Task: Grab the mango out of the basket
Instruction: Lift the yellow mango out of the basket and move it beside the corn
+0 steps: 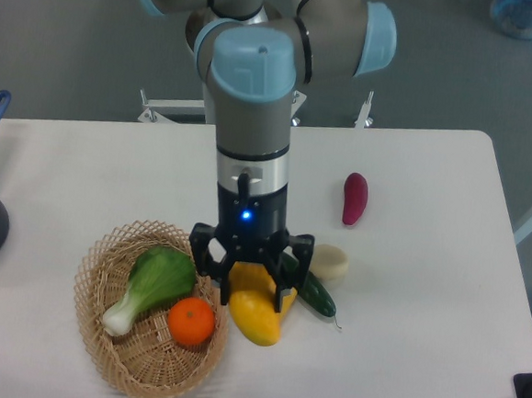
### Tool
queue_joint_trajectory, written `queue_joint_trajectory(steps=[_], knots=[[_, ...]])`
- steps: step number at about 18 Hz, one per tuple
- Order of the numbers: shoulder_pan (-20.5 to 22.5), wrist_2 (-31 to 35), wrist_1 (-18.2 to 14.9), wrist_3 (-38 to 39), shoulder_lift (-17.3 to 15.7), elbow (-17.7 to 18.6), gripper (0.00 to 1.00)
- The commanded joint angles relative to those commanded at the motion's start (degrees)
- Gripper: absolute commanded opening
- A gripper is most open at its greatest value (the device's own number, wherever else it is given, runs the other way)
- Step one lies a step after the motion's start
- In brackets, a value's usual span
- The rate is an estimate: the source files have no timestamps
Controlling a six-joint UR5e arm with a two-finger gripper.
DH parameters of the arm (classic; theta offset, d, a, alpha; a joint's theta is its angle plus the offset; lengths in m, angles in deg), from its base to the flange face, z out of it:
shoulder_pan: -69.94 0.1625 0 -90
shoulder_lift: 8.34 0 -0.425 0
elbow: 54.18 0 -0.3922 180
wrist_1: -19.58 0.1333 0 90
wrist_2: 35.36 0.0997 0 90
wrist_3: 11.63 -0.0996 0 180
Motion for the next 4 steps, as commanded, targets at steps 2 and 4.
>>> queue_joint_trajectory(steps=[2, 4], knots=[[0.7, -0.1, 0.1, -0.8, -0.4, 0.4, 0.41], [1.1, -0.1, 0.1, -0.9, -0.5, 0.6, 0.4]])
